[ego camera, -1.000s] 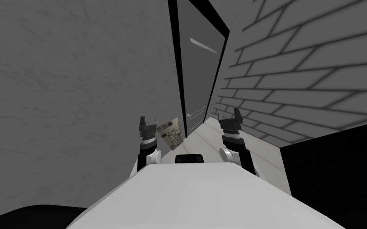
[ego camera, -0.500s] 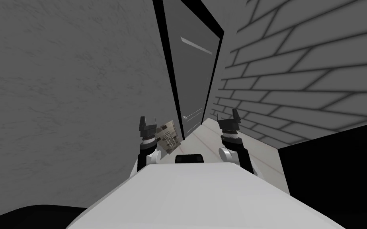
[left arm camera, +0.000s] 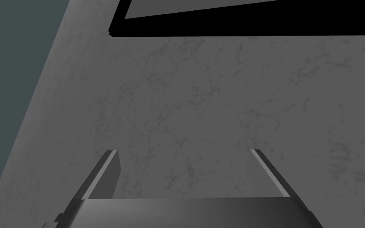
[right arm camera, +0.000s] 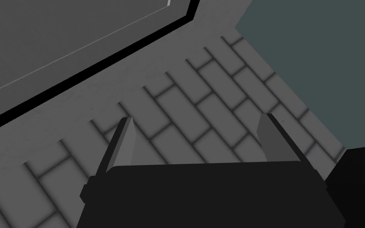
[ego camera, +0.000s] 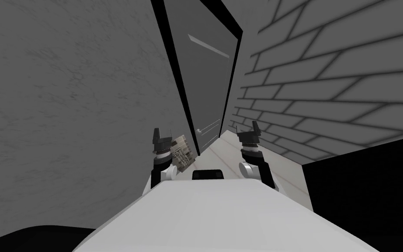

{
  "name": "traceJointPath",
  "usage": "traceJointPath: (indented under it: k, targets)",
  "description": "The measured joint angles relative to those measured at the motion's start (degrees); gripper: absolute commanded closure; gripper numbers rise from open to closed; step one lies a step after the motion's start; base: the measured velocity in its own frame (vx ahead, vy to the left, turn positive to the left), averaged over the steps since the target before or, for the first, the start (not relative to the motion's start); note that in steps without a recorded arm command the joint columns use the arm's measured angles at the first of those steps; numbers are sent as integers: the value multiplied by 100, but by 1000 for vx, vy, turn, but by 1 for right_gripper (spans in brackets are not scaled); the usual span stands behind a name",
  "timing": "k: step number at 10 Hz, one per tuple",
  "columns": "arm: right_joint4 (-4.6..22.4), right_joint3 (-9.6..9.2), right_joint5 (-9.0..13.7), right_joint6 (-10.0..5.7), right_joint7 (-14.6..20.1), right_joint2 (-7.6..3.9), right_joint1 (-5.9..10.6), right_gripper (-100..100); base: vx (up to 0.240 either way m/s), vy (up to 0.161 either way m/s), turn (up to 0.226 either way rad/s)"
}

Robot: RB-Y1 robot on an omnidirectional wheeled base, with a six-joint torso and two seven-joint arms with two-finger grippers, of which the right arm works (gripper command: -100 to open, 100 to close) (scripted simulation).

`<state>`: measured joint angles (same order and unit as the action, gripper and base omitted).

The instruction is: Pull the door open

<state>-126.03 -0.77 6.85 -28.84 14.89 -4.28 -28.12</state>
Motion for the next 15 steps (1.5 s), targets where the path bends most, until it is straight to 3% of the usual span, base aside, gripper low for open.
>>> traceJointPath:
  k: [7,15]
  targets:
    - [678,-200,313,-188,525,-216,242,-100,29,-156,14]
    - [1551,-463,739,-422,1244,-468,548,-100,-26,-70,67]
